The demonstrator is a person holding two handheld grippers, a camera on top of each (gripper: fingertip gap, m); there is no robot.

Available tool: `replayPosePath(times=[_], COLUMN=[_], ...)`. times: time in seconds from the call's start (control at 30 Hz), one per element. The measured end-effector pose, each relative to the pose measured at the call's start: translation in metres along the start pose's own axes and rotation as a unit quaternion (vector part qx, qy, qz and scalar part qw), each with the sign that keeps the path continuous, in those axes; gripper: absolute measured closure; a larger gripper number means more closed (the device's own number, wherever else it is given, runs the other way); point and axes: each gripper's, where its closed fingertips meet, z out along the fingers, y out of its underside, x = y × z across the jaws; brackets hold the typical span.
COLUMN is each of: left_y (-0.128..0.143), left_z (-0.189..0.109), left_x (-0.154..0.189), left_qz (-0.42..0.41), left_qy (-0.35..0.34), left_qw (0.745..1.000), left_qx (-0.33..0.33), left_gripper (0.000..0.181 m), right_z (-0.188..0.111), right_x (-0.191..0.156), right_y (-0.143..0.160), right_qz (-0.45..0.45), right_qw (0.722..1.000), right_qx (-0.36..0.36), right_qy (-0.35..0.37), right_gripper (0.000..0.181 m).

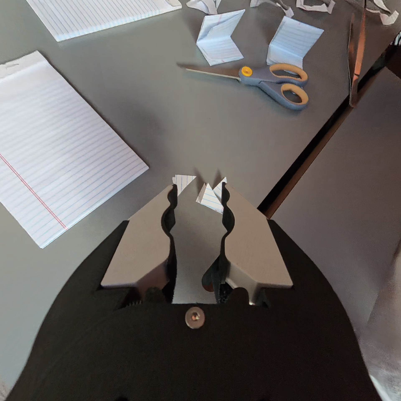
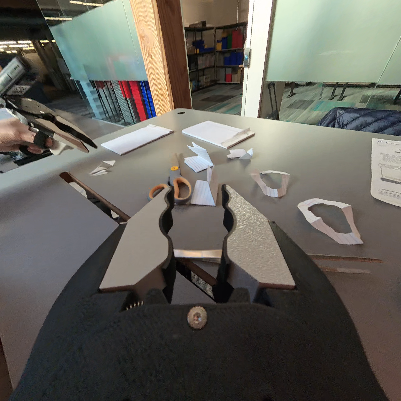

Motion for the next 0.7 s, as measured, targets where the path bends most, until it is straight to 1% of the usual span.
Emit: replayPosePath(times=[0.03, 0.13, 0.2, 0.23, 0.27, 0.3, 0.33, 0.37, 0.4, 0.43, 0.47, 0.53, 0.6, 0.63, 0.7], left_y=[0.005, 0.019, 0.026, 0.025, 0.017, 0.003, -0.018, -0.041, -0.066, -0.089, -0.11, -0.148, -0.184, -0.199, -0.218], left_z=[0.001, 0.009, 0.017, 0.02, 0.02, 0.018, 0.014, 0.01, 0.006, 0.006, 0.013, 0.042, 0.083, 0.107, 0.16], left_x=[-0.001, 0.009, 0.009, 0.007, 0.007, 0.011, 0.019, 0.03, 0.04, 0.046, 0.048, 0.046, 0.05, 0.049, 0.042], left_qz=[0.006, 0.028, 0.049, 0.068, 0.083, 0.087, 0.081, 0.073, 0.075, 0.089, 0.114, 0.17, 0.208, 0.225, 0.257], left_qy=[0.012, 0.053, 0.051, 0.041, 0.033, 0.039, 0.063, 0.096, 0.124, 0.138, 0.136, 0.114, 0.12, 0.117, 0.105], left_qw=[1.0, 0.998, 0.997, 0.997, 0.996, 0.995, 0.992, 0.986, 0.977, 0.969, 0.964, 0.96, 0.957, 0.957, 0.958], left_qx=[-0.003, -0.01, -0.027, -0.025, -0.007, 0.027, 0.07, 0.115, 0.156, 0.185, 0.198, 0.191, 0.162, 0.14, 0.074], left_gripper=[0.142, 0.138, 0.134, 0.136, 0.138, 0.142, 0.146, 0.147, 0.143, 0.137, 0.133, 0.133, 0.134, 0.139, 0.138], right_z=[0.008, 0.028, 0.035, 0.037, 0.038, 0.038, 0.038, 0.037, 0.034, 0.031, 0.027, 0.018, 0.005, -0.002, -0.02], right_x=[-0.01, -0.042, -0.053, -0.056, -0.06, -0.064, -0.068, -0.072, -0.075, -0.077, -0.077, -0.078, -0.079, -0.08, -0.078], right_y=[-0.001, 0.001, 0.0, 0.0, 0.0, 0.0, -0.001, -0.001, -0.002, -0.002, -0.002, -0.001, -0.001, -0.002, 0.0], right_qz=[0.002, 0.009, -0.015, -0.025, -0.029, -0.029, -0.027, -0.025, -0.025, -0.028, -0.03, -0.032, -0.031, -0.032, -0.032], right_qw=[1.0, 1.0, 0.999, 0.999, 0.998, 0.998, 0.998, 0.998, 0.998, 0.998, 0.997, 0.996, 0.995, 0.994, 0.992], right_qx=[0.007, -0.022, -0.038, -0.046, -0.052, -0.055, -0.054, -0.051, -0.047, -0.045, -0.045, -0.045, -0.045, -0.043, -0.043], right_qy=[0.003, -0.011, 0.005, 0.014, 0.019, 0.023, 0.025, 0.028, 0.033, 0.039, 0.049, 0.066, 0.083, 0.093, 0.116], right_gripper=[0.14, 0.14, 0.139, 0.139, 0.139, 0.139, 0.139, 0.139, 0.139, 0.14, 0.14, 0.139, 0.139, 0.139, 0.139])
